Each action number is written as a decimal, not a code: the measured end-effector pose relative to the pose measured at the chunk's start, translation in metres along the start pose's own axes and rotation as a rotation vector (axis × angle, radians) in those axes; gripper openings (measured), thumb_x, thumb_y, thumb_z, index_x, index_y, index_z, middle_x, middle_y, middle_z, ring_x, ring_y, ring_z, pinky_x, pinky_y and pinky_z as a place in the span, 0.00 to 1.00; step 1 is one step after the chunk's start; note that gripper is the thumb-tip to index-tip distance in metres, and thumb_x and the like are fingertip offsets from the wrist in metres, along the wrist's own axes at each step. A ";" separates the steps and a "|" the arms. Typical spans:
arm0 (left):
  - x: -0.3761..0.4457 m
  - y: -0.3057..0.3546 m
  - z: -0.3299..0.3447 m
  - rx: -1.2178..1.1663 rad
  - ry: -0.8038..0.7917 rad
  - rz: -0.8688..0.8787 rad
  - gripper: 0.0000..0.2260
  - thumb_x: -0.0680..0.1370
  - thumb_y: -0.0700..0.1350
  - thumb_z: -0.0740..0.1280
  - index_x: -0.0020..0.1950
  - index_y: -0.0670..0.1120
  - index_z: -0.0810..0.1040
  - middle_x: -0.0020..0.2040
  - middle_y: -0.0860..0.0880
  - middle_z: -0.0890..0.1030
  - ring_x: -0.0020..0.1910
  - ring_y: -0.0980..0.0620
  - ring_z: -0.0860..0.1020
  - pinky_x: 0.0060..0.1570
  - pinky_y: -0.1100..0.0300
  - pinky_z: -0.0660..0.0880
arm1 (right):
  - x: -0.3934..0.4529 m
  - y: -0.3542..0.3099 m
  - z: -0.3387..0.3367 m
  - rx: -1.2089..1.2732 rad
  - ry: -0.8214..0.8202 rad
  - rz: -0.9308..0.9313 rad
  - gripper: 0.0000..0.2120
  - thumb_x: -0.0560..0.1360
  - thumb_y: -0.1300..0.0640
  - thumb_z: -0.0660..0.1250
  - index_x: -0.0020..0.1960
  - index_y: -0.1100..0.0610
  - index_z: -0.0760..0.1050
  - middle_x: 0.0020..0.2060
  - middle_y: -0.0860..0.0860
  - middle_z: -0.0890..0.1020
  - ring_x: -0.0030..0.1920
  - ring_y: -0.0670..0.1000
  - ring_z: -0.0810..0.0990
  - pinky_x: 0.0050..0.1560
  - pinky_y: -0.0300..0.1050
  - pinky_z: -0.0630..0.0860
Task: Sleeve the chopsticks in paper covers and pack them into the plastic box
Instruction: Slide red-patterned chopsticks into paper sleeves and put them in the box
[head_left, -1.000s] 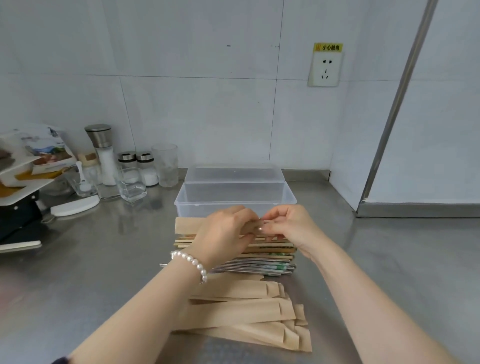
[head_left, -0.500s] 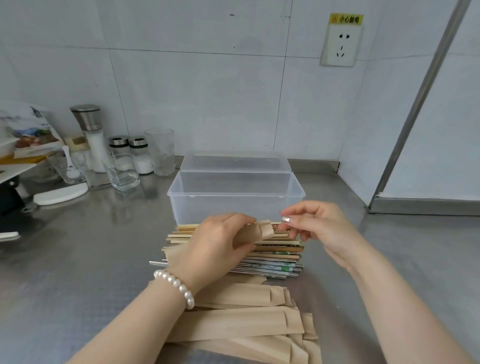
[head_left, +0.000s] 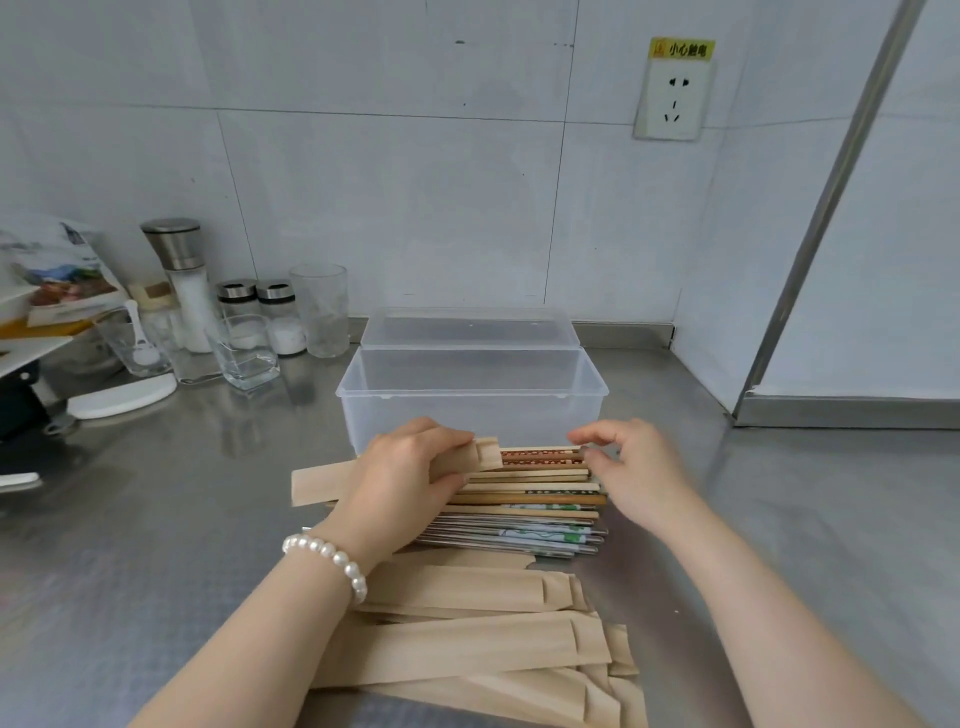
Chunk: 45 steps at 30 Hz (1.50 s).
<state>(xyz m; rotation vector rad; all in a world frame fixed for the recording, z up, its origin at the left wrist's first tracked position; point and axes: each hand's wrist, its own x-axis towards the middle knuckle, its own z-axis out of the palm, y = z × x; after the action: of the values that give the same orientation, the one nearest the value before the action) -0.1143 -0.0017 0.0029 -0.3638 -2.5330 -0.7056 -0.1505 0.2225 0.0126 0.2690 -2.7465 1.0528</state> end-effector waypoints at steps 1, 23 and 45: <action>0.000 -0.002 0.000 0.002 -0.008 -0.015 0.17 0.70 0.42 0.72 0.58 0.49 0.78 0.49 0.51 0.79 0.48 0.48 0.78 0.51 0.54 0.74 | 0.001 0.002 0.003 -0.055 -0.046 -0.011 0.12 0.77 0.60 0.62 0.56 0.50 0.80 0.52 0.49 0.77 0.55 0.51 0.75 0.58 0.43 0.69; -0.002 0.004 0.002 -0.013 -0.167 -0.051 0.17 0.70 0.43 0.71 0.58 0.49 0.78 0.55 0.53 0.79 0.54 0.52 0.76 0.57 0.61 0.70 | 0.012 0.007 0.010 -0.230 -0.108 -0.051 0.04 0.74 0.51 0.67 0.46 0.48 0.80 0.44 0.48 0.76 0.53 0.51 0.69 0.55 0.48 0.69; -0.003 0.009 0.000 -0.034 -0.152 -0.043 0.17 0.70 0.43 0.71 0.59 0.49 0.77 0.55 0.51 0.80 0.54 0.51 0.77 0.57 0.59 0.71 | 0.009 -0.005 -0.006 0.725 0.120 0.084 0.07 0.76 0.62 0.64 0.41 0.54 0.76 0.36 0.50 0.80 0.36 0.46 0.76 0.36 0.35 0.72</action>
<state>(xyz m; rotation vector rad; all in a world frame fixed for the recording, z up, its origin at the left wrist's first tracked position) -0.1086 0.0055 0.0051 -0.3898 -2.6815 -0.7648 -0.1572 0.2221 0.0217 0.1745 -2.1811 1.9812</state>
